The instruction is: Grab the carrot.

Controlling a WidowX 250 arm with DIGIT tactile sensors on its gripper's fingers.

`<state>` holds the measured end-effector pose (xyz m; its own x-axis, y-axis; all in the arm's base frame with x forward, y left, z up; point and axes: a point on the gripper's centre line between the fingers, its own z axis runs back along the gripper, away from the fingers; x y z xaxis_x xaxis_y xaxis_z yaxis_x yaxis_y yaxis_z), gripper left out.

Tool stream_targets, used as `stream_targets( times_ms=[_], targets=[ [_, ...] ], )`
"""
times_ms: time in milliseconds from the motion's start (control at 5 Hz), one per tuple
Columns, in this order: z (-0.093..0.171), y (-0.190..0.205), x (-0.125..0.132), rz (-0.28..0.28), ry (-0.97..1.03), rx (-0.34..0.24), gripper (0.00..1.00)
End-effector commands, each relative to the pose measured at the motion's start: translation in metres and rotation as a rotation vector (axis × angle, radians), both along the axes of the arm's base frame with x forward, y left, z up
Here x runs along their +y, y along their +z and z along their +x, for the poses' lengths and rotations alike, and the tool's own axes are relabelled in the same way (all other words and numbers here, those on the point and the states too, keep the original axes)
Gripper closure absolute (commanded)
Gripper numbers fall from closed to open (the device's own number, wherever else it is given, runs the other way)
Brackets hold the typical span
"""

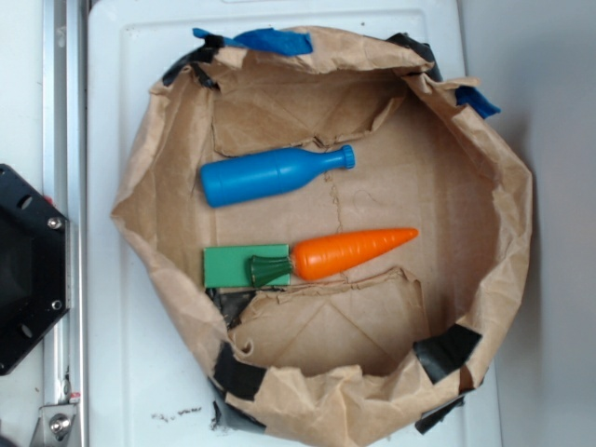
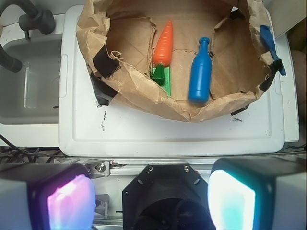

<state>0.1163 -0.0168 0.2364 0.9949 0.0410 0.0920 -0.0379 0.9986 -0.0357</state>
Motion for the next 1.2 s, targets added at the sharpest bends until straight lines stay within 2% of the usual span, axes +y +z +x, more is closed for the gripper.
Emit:
stream_targets(
  times_ms=[0,200,600,800,1000],
  targets=[
    [0.000,0.000,0.000,0.000,0.000,0.000,0.00],
    [0.050,-0.006,-0.009,0.010,-0.003,-0.066,0.00],
    [0.142,-0.026,-0.011,0.018,0.020,-0.121,0.00],
    [0.154,-0.057,0.012,0.020,0.062,-0.138,0.00],
    [0.135,-0.093,0.035,0.018,0.051,-0.103,0.00]
  ],
)
